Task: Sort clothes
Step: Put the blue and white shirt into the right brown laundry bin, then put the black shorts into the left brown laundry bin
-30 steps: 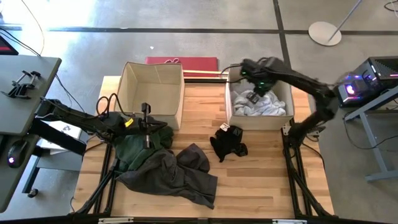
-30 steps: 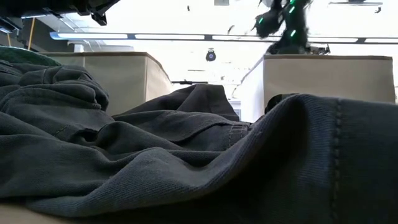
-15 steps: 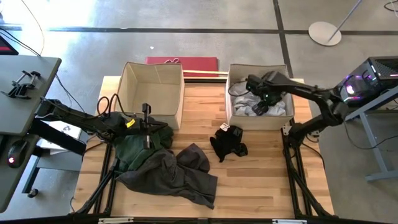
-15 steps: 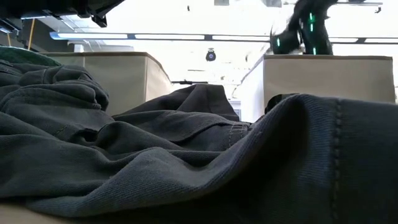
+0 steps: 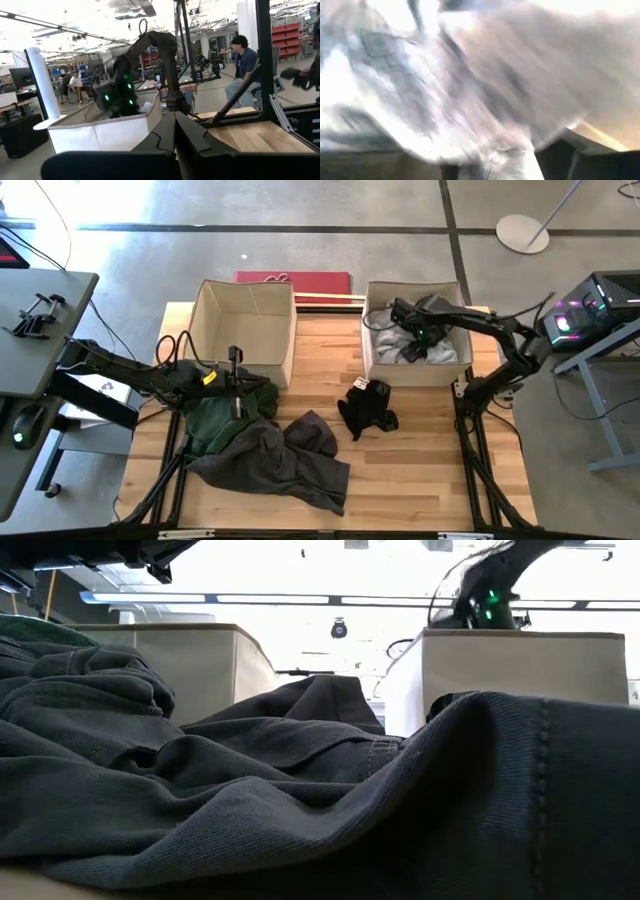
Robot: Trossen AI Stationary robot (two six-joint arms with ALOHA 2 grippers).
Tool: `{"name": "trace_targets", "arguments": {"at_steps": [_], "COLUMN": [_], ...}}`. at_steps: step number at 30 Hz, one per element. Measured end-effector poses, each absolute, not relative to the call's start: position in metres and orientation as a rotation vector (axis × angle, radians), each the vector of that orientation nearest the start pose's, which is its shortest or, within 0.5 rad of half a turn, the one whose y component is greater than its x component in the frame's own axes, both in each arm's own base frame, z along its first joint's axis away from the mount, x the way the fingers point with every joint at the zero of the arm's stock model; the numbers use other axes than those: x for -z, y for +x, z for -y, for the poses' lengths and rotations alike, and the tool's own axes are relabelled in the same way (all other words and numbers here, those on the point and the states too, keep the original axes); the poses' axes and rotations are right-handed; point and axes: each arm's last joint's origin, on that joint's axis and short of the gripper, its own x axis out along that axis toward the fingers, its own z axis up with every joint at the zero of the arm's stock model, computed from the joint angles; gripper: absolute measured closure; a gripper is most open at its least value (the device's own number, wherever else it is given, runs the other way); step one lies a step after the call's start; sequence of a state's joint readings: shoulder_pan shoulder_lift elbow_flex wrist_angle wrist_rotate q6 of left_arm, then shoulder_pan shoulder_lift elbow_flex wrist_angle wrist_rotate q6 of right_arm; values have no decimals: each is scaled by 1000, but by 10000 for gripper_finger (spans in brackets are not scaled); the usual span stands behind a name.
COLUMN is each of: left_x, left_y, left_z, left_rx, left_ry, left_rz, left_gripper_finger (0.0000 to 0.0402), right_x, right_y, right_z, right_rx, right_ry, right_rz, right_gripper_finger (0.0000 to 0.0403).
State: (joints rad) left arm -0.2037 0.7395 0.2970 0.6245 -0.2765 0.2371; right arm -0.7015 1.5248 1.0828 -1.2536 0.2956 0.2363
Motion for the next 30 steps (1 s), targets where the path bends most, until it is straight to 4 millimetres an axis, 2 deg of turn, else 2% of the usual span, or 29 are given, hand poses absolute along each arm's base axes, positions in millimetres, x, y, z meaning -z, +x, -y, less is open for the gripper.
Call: {"name": "trace_targets", "arguments": {"at_steps": [4,8,12,16,20,23,27,30], "left_x": [-248,-247,-246,-246,-246,-246,-246,-246], "left_y": [164,164,165,165,165,165,165,165], "left_z": [26,26,26,26,26,26,26,26], "left_rx": [-93,-92,-90,-89,-89,-89,-88,-88], "left_ry": [194,196,191,171,171,169,168,159], "left_rz": [163,152,146,147,147,148,148,149], "left_gripper_finger": [402,401,402,401,402,401,401,401], "right_x": [-273,-330,-378,-402,-410,-405,-377,-344], "right_y": [186,185,180,178,188,204,229,242], "right_z": [163,151,120,76,28,-10,-53,-76], "right_rx": [1022,1101,1123,971,724,542,310,157], "right_ry": [484,429,334,240,141,57,-50,-68], "right_rz": [-1537,-1365,-1129,-957,-875,-819,-776,-805], "right_gripper_finger": [155,144,144,144,143,144,143,144]}}
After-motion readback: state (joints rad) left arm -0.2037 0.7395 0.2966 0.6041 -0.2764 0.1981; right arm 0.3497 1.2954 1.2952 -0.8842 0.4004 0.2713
